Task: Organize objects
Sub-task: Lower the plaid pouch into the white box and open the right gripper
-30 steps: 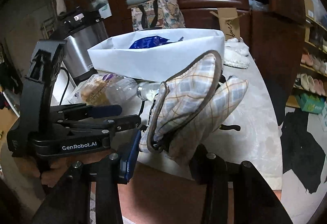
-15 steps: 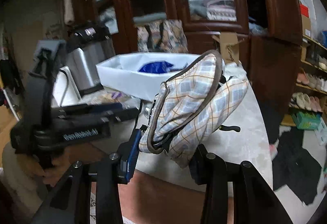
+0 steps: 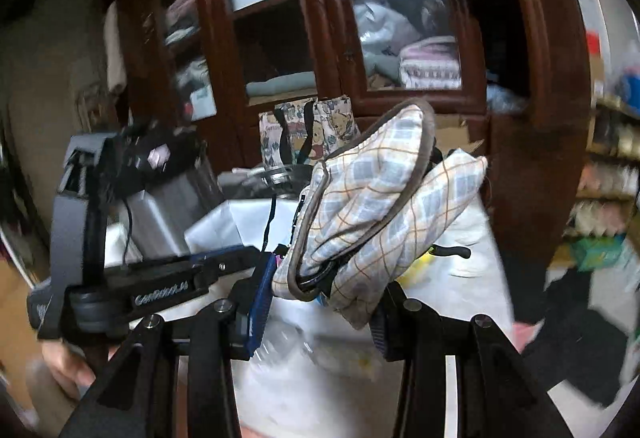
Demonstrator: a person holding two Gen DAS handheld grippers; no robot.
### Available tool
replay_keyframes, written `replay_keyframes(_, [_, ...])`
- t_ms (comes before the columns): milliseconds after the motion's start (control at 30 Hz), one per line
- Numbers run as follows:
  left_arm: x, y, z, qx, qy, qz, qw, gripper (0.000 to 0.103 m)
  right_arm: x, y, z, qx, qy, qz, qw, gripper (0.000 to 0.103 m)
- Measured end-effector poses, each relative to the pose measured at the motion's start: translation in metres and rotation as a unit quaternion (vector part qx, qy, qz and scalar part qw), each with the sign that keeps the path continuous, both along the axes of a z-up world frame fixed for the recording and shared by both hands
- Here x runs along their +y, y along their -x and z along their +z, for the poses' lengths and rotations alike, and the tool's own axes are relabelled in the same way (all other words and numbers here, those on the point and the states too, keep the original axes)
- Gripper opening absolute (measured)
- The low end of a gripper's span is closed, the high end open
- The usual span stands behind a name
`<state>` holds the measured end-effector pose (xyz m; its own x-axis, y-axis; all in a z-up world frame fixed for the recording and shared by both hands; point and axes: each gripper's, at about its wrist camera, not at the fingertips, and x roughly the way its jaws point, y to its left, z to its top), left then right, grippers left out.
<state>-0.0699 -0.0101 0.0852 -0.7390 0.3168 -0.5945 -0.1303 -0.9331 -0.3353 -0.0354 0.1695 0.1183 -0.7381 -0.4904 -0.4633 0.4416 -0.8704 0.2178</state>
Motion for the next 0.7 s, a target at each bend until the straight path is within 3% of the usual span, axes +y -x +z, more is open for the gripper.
replay_keyframes(133, [-0.021, 0.025, 0.008, -0.005, 0.005, 0.030, 0.9995, 0.010, -0.005, 0.056, -0.006, -0.084, 0.099, 0.016, 0.991, 0.040])
replay_keyframes(233, [-0.030, 0.039, 0.002, -0.013, -0.007, 0.047, 0.9988, 0.010, -0.003, 0.092, -0.024, -0.154, 0.175, 0.014, 0.972, 0.040])
replay_keyframes(300, [-0.028, 0.046, -0.006, -0.012, -0.030, 0.032, 0.9990, 0.010, 0.001, 0.112, -0.038, -0.189, 0.217, 0.002, 0.958, 0.040])
replay_keyframes(367, [-0.022, 0.046, -0.013, -0.010, -0.037, 0.019, 0.9991, 0.010, 0.003, 0.126, -0.051, -0.214, 0.250, 0.005, 0.945, 0.040])
replay_keyframes(533, [-0.014, 0.053, -0.027, -0.019, -0.008, 0.038, 0.9991, 0.010, 0.012, 0.139, -0.073, -0.257, 0.297, 0.005, 0.920, 0.043])
replay_keyframes(633, [-0.018, 0.052, -0.031, -0.022, -0.018, 0.041, 0.9987, 0.010, 0.015, 0.142, -0.083, -0.284, 0.325, 0.014, 0.902, 0.043])
replay_keyframes(700, [-0.019, 0.048, -0.030, -0.017, -0.015, 0.046, 0.9987, 0.010, 0.021, 0.139, -0.084, -0.290, 0.347, 0.019, 0.892, 0.048])
